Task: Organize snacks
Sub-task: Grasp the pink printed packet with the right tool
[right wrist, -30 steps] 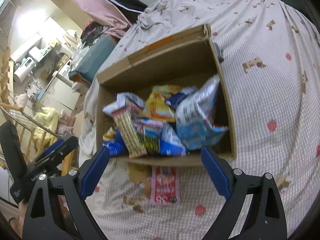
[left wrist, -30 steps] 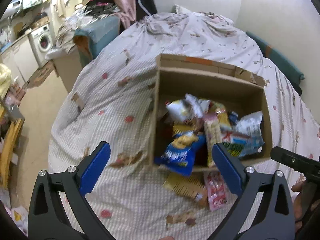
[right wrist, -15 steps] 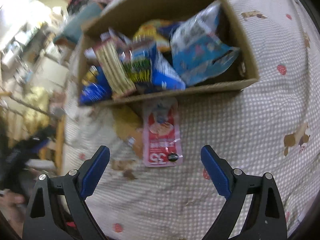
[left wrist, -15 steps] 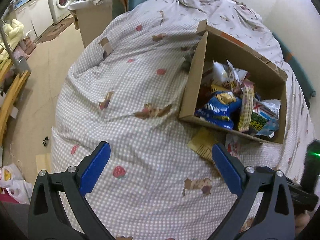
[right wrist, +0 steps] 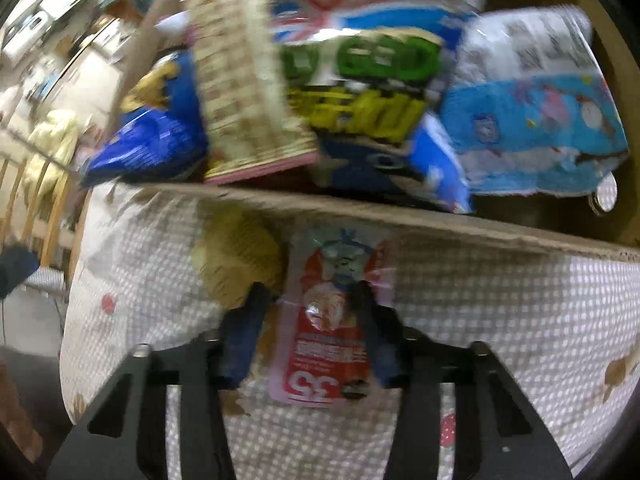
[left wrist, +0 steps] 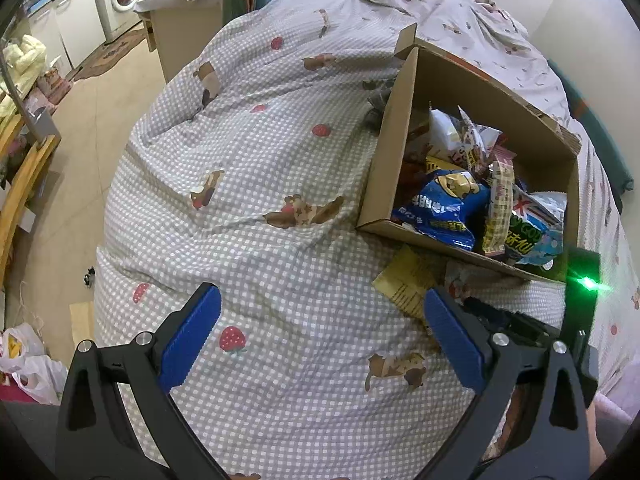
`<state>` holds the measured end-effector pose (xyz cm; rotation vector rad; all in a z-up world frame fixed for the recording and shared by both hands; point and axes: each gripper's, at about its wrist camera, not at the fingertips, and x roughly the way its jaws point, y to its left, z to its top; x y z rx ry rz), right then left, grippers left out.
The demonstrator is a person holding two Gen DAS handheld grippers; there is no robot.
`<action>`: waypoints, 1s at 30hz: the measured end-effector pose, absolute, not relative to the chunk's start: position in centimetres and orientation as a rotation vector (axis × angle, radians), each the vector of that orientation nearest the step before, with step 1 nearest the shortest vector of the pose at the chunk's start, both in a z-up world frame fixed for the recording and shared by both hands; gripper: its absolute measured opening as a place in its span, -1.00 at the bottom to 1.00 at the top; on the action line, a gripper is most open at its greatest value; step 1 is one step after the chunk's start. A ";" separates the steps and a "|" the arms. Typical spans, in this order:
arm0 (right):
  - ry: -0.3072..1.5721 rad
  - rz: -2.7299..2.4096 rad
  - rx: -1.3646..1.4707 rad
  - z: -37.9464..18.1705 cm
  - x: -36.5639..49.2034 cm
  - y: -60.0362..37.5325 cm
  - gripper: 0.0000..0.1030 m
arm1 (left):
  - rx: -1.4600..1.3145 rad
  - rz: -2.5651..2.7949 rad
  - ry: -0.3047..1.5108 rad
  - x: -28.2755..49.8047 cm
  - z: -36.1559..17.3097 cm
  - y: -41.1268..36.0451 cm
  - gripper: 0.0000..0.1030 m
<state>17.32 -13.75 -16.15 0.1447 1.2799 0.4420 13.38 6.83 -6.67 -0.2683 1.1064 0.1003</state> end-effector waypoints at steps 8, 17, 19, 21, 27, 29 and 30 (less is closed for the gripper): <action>1.316 0.627 0.148 -15.3 14.2 -11.2 -0.49 | -0.280 0.099 1.111 13.6 -6.7 6.5 0.95; 1.341 0.611 0.106 -15.3 12.7 -11.7 -0.86 | -0.274 0.114 1.112 13.4 -6.8 6.7 0.95; 1.315 0.566 0.122 -14.5 12.6 -13.0 -0.82 | -0.285 0.115 1.115 13.4 -6.8 6.9 0.95; 1.304 0.524 0.152 -14.1 12.7 -14.2 -0.56 | -0.288 0.114 1.115 13.5 -6.8 7.0 0.95; 1.331 0.402 0.210 -15.2 14.6 -15.7 0.62 | -0.284 0.104 1.112 13.6 -6.7 6.5 0.95; 1.352 0.393 0.201 -16.2 15.0 -14.4 0.57 | -0.276 0.105 1.110 13.6 -6.7 6.4 0.95; 1.362 0.386 0.177 -16.7 15.1 -13.5 0.57 | -0.273 0.108 1.109 13.7 -6.7 6.4 0.95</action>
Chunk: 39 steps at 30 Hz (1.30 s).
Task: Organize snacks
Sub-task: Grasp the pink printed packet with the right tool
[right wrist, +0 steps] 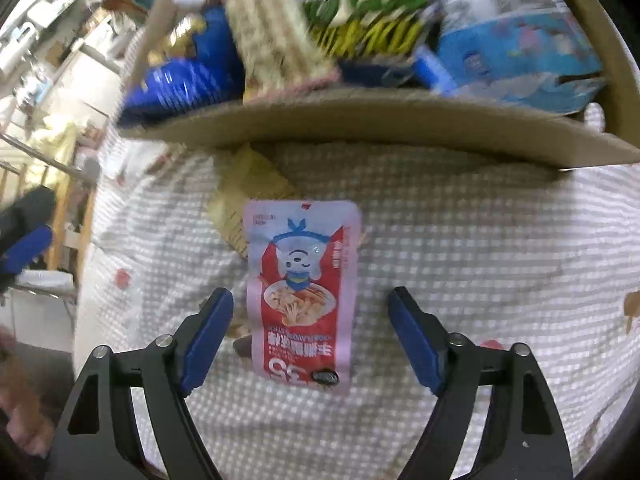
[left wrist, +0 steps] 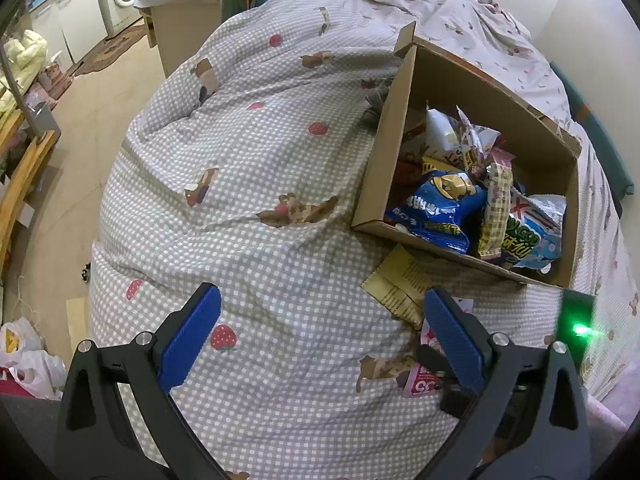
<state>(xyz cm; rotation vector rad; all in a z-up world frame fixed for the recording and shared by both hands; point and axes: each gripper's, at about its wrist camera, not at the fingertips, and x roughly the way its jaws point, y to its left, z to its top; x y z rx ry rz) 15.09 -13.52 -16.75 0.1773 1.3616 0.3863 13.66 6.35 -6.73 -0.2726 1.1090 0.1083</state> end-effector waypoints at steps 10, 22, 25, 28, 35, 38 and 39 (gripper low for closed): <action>1.338 0.327 0.051 -17.7 14.4 -10.3 0.18 | -0.278 0.149 1.122 13.9 -7.4 6.1 0.95; 1.285 0.343 0.095 -16.0 16.0 -14.4 -0.27 | -0.295 0.142 1.112 14.1 -7.0 5.5 0.95; 1.249 0.387 0.069 -16.0 16.8 -13.8 -0.27 | -0.308 0.154 1.123 14.1 -7.3 6.0 0.95; 1.238 0.403 0.035 -16.7 17.1 -12.6 -0.27 | -0.314 0.161 1.123 14.0 -7.5 6.5 0.95; 1.342 0.628 0.155 -17.1 16.1 -11.9 -0.27 | -0.325 0.176 1.121 14.1 -7.4 6.9 0.95; 1.350 0.671 0.172 -16.8 15.2 -11.1 -0.28 | -0.323 0.175 1.121 14.1 -7.4 6.9 0.95; 1.341 0.666 0.171 -16.4 14.9 -11.1 -0.28 | -0.318 0.178 1.119 14.2 -7.3 6.9 0.95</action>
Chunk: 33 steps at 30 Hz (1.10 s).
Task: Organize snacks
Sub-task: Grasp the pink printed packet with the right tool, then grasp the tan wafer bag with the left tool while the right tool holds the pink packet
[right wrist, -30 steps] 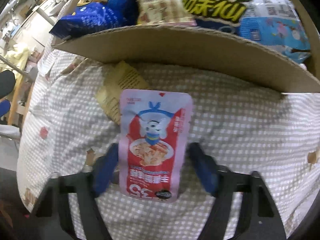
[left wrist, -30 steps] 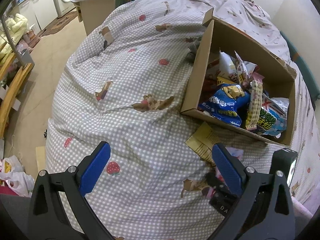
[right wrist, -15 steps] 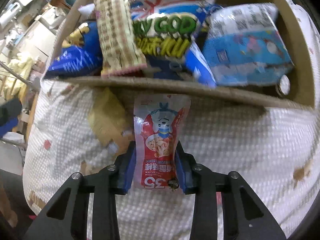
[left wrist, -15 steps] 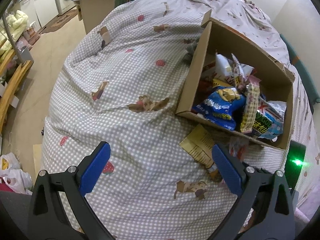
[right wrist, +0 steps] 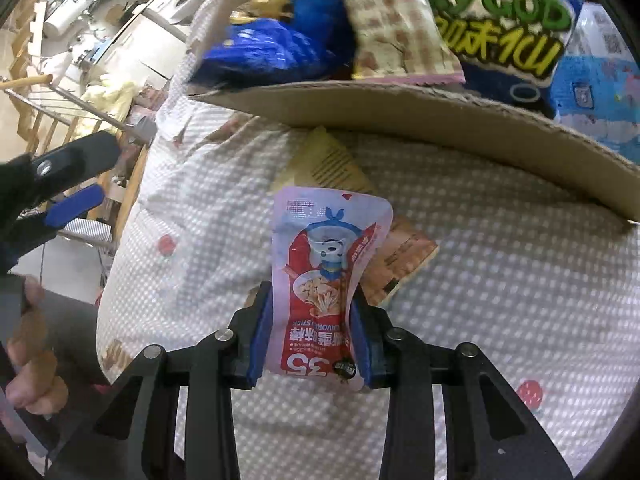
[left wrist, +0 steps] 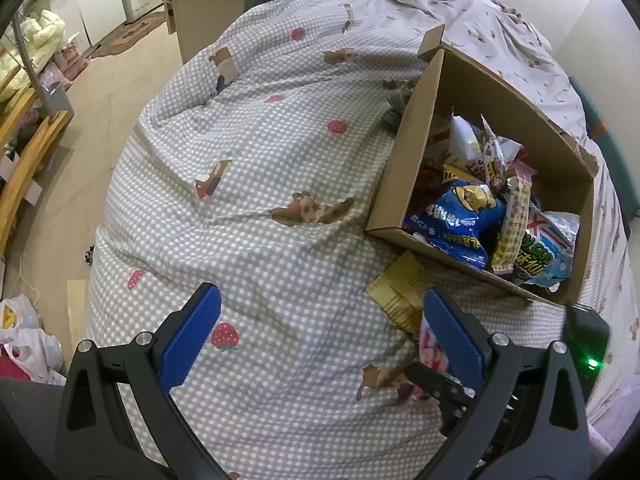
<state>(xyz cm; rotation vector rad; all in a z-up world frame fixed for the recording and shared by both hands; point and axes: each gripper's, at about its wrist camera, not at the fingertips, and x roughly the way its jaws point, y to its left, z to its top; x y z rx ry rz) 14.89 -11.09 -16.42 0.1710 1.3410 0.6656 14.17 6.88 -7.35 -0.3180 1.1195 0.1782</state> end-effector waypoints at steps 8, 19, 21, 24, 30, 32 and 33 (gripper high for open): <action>1.218 0.475 0.223 -10.7 12.5 -15.6 -0.28 | -0.378 0.239 1.179 13.9 -9.4 6.3 0.95; 1.076 0.259 0.477 -7.7 11.6 -25.1 -0.28 | -0.508 0.394 1.236 15.9 -15.6 -1.9 0.94; 1.082 0.252 0.510 -7.9 11.7 -26.2 -0.28 | -0.477 0.416 1.245 16.5 -16.5 -3.2 0.93; 1.075 0.263 0.536 -7.3 11.6 -28.0 -0.28 | -0.412 0.462 1.256 17.1 -17.9 -4.7 0.94; 1.046 0.281 0.531 -5.9 11.5 -29.7 -0.28 | -0.364 0.464 1.255 17.5 -18.9 -5.2 0.94; 1.044 0.286 0.537 -5.7 11.6 -29.5 -0.28 | -0.354 0.451 1.254 17.2 -18.9 -5.4 0.89; 1.042 0.288 0.539 -5.7 11.6 -29.5 -0.28 | -0.350 0.440 1.255 17.1 -18.9 -5.3 0.86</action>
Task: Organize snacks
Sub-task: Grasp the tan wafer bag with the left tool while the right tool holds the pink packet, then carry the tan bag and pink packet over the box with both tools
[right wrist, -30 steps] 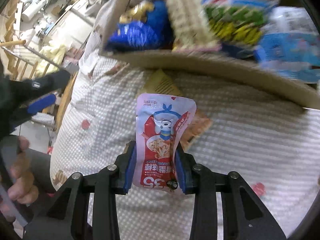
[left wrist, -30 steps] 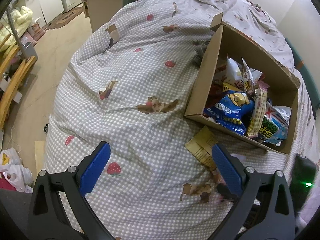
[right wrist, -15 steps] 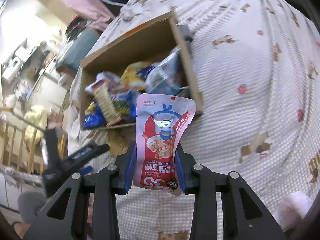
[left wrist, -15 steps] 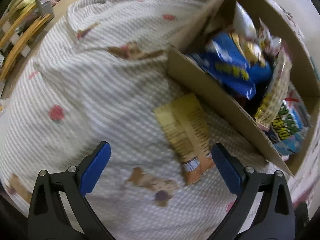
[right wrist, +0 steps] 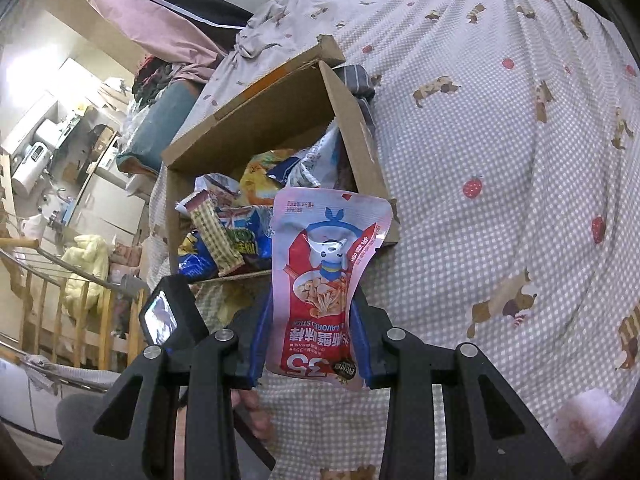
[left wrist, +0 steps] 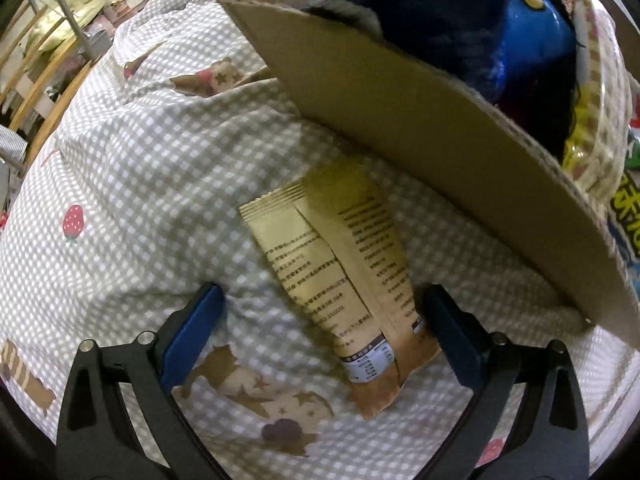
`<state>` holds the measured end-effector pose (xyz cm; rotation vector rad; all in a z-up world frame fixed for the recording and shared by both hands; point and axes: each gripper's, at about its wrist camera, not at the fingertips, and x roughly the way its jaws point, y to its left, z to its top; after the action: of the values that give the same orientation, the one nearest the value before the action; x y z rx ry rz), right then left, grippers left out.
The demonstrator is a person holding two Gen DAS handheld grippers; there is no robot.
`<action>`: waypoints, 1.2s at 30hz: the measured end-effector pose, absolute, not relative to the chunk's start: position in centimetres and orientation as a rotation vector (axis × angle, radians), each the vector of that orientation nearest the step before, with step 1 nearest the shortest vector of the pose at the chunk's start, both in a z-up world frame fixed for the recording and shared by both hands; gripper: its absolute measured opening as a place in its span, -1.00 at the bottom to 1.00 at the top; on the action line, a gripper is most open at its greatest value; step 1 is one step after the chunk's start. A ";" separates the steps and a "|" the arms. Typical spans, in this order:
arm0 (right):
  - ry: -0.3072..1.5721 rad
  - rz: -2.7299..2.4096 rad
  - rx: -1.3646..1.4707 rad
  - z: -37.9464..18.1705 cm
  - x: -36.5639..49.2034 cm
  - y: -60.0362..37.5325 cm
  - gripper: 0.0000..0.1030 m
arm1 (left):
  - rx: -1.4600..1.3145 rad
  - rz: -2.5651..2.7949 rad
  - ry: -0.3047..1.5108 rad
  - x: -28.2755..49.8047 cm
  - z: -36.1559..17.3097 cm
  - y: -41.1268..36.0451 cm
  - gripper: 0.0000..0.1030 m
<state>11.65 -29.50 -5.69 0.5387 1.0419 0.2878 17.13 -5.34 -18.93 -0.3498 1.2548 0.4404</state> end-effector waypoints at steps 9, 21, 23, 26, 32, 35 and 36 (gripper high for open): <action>1.032 0.304 0.536 -5.3 11.6 -28.9 -0.27 | -0.338 0.310 1.253 13.6 -17.8 -3.0 -0.02; 1.046 0.325 0.513 -5.2 11.4 -27.9 -0.27 | -0.361 0.159 1.266 9.1 -15.7 2.6 -0.52; 1.048 0.330 0.506 -5.3 11.4 -27.6 -0.27 | -0.342 0.151 1.257 8.3 -14.9 3.5 -0.56; 1.047 0.338 0.498 -5.1 11.3 -27.4 -0.27 | -0.328 0.135 1.244 7.3 -13.5 3.9 -0.58; 1.048 0.340 0.496 -5.3 11.2 -27.3 -0.27 | -0.281 0.015 1.165 6.1 -9.1 4.1 -0.59; 1.045 0.341 0.486 -5.2 11.2 -27.2 -0.27 | -0.238 -0.041 1.102 6.0 -6.7 3.4 -0.59; 1.043 0.343 0.481 -5.2 11.2 -27.2 -0.27 | -0.218 -0.055 1.078 6.0 -5.7 3.3 -0.59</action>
<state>11.16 -27.15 -5.18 0.4808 1.0433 0.3426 5.96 3.25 -5.75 -0.2181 1.0782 -0.0553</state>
